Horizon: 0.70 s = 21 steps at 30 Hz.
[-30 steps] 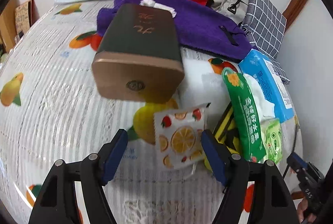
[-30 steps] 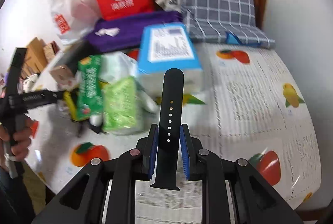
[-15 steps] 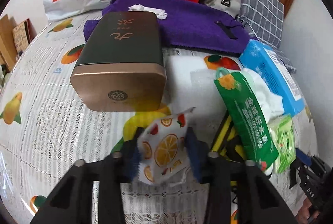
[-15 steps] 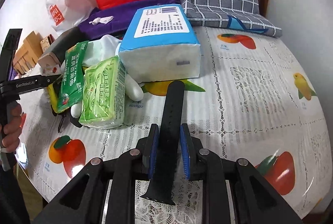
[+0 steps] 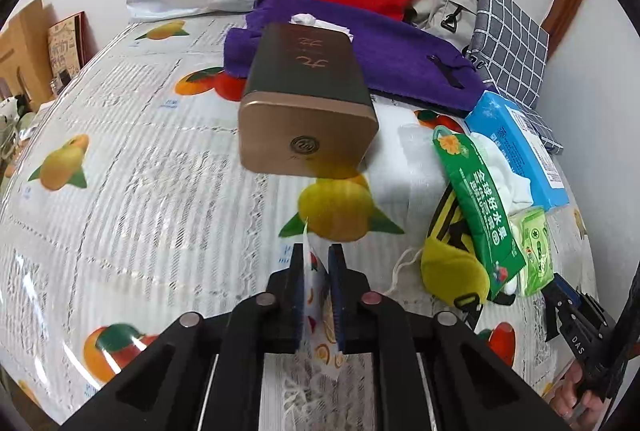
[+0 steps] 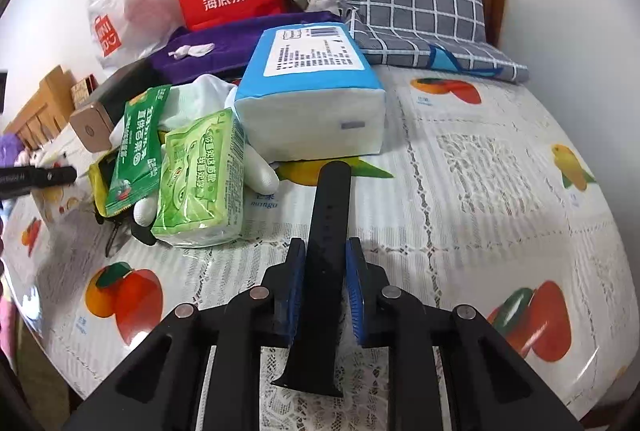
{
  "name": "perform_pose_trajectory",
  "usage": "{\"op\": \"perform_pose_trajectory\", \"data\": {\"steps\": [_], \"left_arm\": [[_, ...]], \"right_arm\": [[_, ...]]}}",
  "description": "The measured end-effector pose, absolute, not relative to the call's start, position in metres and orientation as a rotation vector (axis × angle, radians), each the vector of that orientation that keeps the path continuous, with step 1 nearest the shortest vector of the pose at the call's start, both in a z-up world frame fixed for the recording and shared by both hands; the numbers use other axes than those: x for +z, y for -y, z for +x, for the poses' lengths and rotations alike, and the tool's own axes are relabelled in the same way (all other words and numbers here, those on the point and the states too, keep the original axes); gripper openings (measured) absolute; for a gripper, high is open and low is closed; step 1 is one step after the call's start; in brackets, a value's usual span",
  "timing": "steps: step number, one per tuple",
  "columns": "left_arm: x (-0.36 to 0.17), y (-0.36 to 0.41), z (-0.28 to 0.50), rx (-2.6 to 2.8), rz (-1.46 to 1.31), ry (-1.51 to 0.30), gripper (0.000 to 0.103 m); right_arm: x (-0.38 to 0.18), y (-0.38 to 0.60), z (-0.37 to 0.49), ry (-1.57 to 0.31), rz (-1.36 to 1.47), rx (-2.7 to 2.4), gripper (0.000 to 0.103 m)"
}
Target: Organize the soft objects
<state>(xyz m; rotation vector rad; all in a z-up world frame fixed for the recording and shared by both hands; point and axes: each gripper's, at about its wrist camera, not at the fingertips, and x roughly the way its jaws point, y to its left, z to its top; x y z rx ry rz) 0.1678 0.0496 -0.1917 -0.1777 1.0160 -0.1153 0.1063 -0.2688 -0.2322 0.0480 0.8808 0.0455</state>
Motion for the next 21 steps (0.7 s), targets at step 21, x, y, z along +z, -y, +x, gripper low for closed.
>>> {"op": "perform_pose_trajectory", "data": {"steps": [21], "left_arm": [[-0.163, -0.054, 0.149, -0.136, -0.217, -0.977, 0.005]], "right_arm": [[-0.196, 0.277, 0.098, -0.872, 0.104, 0.051, 0.020]]}}
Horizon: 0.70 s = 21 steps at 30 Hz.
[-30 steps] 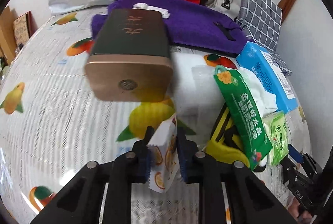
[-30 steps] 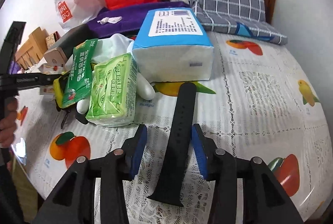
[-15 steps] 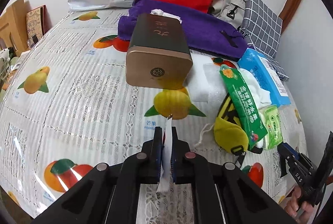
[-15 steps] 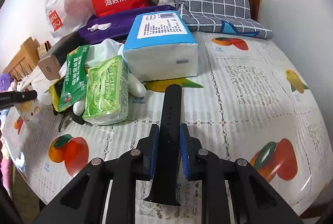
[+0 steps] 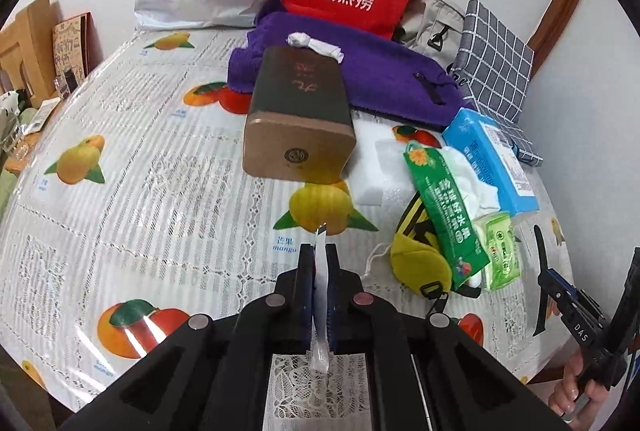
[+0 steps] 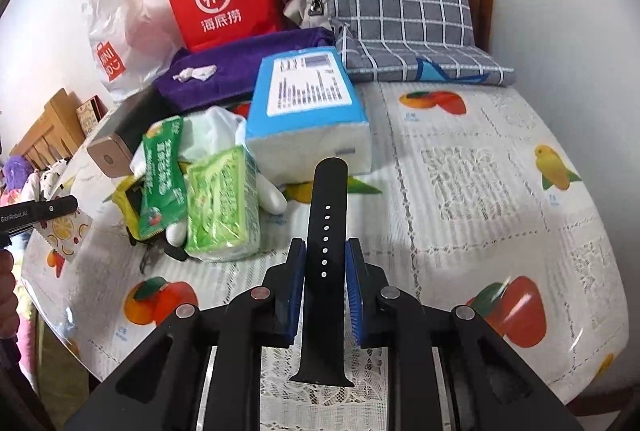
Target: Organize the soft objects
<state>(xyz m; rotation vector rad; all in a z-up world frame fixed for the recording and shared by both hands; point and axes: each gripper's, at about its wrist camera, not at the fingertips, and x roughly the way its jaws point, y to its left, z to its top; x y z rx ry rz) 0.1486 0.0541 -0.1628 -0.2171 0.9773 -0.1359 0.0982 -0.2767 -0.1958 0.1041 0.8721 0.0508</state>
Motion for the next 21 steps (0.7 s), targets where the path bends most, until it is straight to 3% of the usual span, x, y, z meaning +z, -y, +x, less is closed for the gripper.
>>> {"op": "perform_pose_trajectory", "data": {"steps": [21], "left_arm": [[-0.096, -0.055, 0.189, -0.125, -0.197, -0.893, 0.005]], "right_arm": [[-0.117, 0.261, 0.144, -0.790, 0.076, 0.089, 0.020]]}}
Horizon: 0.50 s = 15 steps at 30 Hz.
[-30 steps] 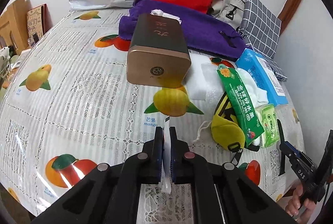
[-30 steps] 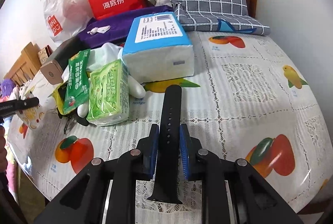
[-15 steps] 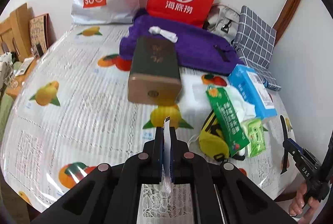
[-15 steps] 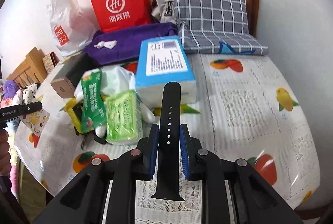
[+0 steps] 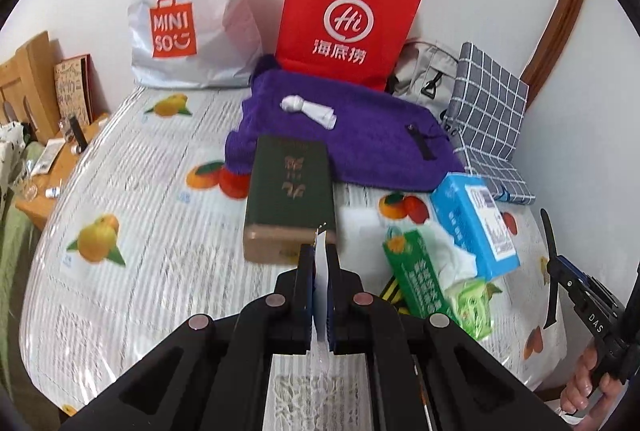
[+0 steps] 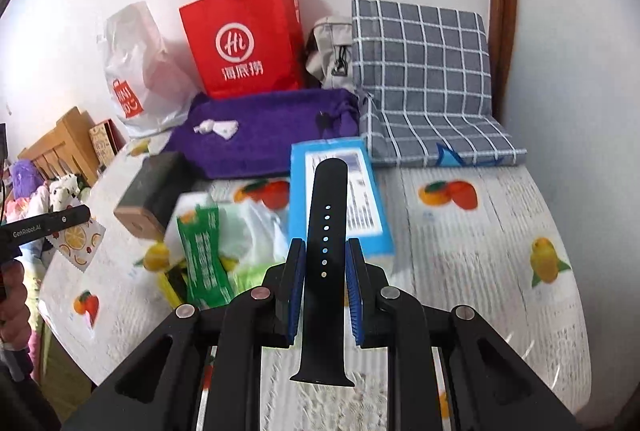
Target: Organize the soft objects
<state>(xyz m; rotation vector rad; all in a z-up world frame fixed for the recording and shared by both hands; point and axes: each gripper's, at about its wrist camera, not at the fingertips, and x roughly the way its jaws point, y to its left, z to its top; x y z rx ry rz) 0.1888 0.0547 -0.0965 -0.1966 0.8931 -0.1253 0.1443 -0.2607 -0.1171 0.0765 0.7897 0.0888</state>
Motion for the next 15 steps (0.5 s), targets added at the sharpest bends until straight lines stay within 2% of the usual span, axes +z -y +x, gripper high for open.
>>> {"op": "perform_pose_trajectory", "data": {"steps": [15], "left_arm": [[-0.076, -0.051, 0.258, -0.112, -0.183, -0.865, 0.005]], "right_arm": [[-0.090, 0.253, 0.220, -0.788, 0.067, 0.134, 0.020]]}}
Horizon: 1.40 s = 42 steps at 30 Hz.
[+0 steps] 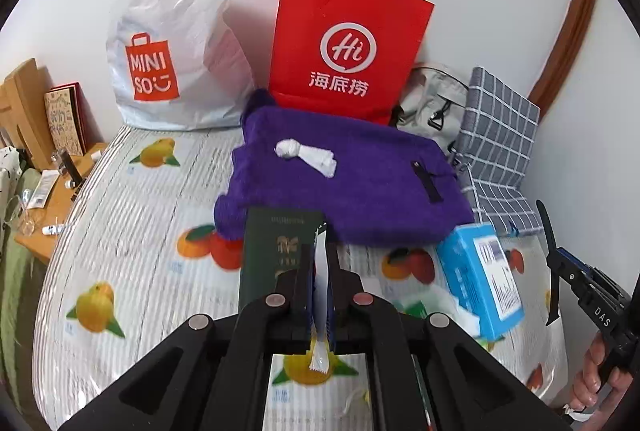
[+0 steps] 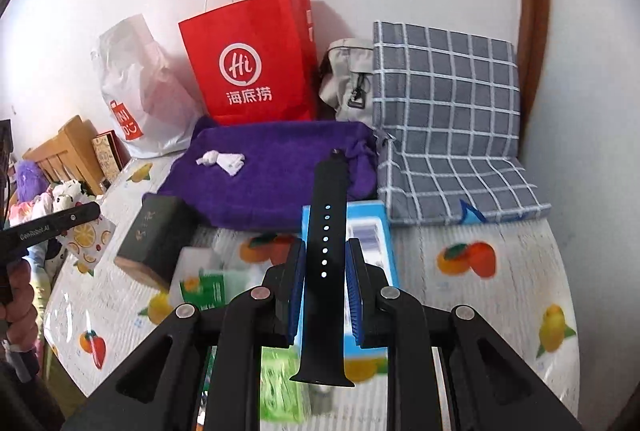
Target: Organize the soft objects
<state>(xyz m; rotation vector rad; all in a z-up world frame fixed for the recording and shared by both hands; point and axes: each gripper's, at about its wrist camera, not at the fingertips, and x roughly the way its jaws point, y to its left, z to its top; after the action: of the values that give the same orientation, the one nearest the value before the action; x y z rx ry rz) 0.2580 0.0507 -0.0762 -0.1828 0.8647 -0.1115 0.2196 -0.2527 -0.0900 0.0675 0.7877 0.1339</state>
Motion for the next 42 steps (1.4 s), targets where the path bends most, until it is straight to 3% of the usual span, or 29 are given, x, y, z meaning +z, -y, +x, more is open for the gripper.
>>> {"op": "perform_pose_trajectory", "data": {"steps": [26, 42], "left_arm": [[-0.062, -0.035, 0.394, -0.112, -0.128, -0.853, 0.005], [-0.121, -0.041, 0.452, -0.095, -0.142, -0.983, 0.005]], "right_arm": [[-0.087, 0.233, 0.366, -0.786, 0.028, 0.213, 0.020], [-0.170, 0.238, 0.441, -1.002, 0.128, 0.285, 0.020]]}}
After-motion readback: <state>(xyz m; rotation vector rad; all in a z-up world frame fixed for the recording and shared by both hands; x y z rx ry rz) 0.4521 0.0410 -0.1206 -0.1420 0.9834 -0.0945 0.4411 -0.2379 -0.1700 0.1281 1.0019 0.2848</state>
